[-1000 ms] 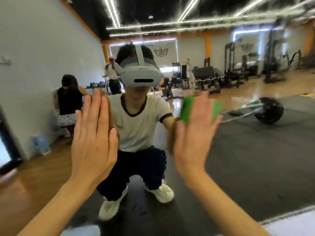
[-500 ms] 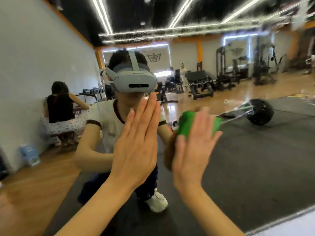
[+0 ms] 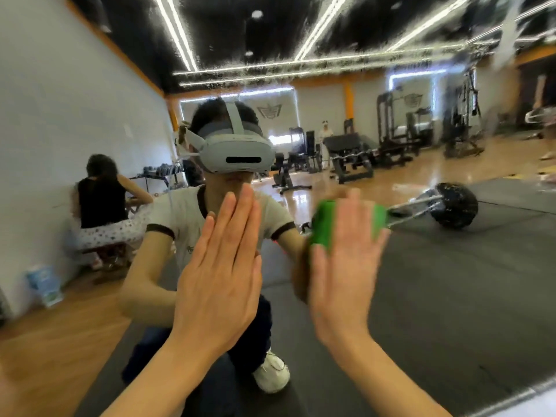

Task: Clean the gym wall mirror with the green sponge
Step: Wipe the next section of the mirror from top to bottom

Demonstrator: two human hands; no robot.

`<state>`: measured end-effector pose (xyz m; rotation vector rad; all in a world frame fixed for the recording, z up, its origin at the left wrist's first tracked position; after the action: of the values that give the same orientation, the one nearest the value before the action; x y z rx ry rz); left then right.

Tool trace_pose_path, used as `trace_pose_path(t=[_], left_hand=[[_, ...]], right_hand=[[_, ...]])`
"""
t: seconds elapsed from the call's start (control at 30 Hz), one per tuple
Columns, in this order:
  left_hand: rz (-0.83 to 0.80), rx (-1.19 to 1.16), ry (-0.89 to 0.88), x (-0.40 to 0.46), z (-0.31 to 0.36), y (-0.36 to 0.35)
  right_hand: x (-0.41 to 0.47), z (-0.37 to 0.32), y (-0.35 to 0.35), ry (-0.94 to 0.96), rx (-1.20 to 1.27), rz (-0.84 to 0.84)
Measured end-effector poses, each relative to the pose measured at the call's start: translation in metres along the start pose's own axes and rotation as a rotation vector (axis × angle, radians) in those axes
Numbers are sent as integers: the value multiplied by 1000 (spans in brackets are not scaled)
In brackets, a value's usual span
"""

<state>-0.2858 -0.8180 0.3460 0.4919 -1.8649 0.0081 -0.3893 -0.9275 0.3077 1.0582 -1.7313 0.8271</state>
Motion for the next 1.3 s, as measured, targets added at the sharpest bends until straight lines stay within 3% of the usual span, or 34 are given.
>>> trace_pose_path(t=[0.07,0.13,0.2,0.27,0.37,0.43,0.5,0.57,0.6,0.67,0.77,0.87,0.93,1.0,1.07,1.13,1.23,1.3], left_hand=[[-2,-5,1,0,0,0],[-9,-4,1,0,0,-1],[-18,8,0,-1,-1,0],[-23,13,-1,0,0,-1],[-29,0,12,1,1,0],[-23,-32,41,0,2,1],[-4,-79,58,2,5,2],[13,-106,35,10,12,0],[17,-111,13,16,17,-2],[10,-103,-31,28,29,-10],[-13,-66,-99,39,50,-24],[-24,-63,-133,41,66,-35],[-25,-52,-112,42,70,-38],[-36,-30,-95,41,70,-40],[-51,-17,-90,40,70,-42],[-59,-2,-93,40,70,-43],[-44,9,-105,39,71,-44],[-43,11,-102,40,71,-44]], right_hand=[[12,-27,-10,404,-26,-128],[32,-8,-4,594,-73,-157],[46,37,10,434,-94,-115],[53,82,31,87,-73,0],[52,65,30,-243,-38,138],[58,6,11,-87,-12,88],[62,-44,-8,250,33,8],[77,-46,-10,447,54,-39],[85,-33,-6,459,48,-38],[102,11,8,323,19,2],[111,83,33,-57,-54,174],[104,80,30,-340,-28,311],[92,44,18,-190,-15,212],[80,18,11,154,35,18],[87,30,19,371,10,-70],[104,59,30,345,-42,-27],[113,89,36,104,-56,118],[86,100,34,56,-42,131]])
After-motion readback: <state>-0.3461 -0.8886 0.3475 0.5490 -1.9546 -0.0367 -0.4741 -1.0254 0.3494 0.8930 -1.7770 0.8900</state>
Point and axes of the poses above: each hand's wrist, its own x-axis towards the middle knuckle, its own y-axis out of the back of the hand, z = x × y, the point moved 4 cm from there along x, towards the middle knuckle, and after that the axes turned 7 degrees about z, right-handed, at the moved point
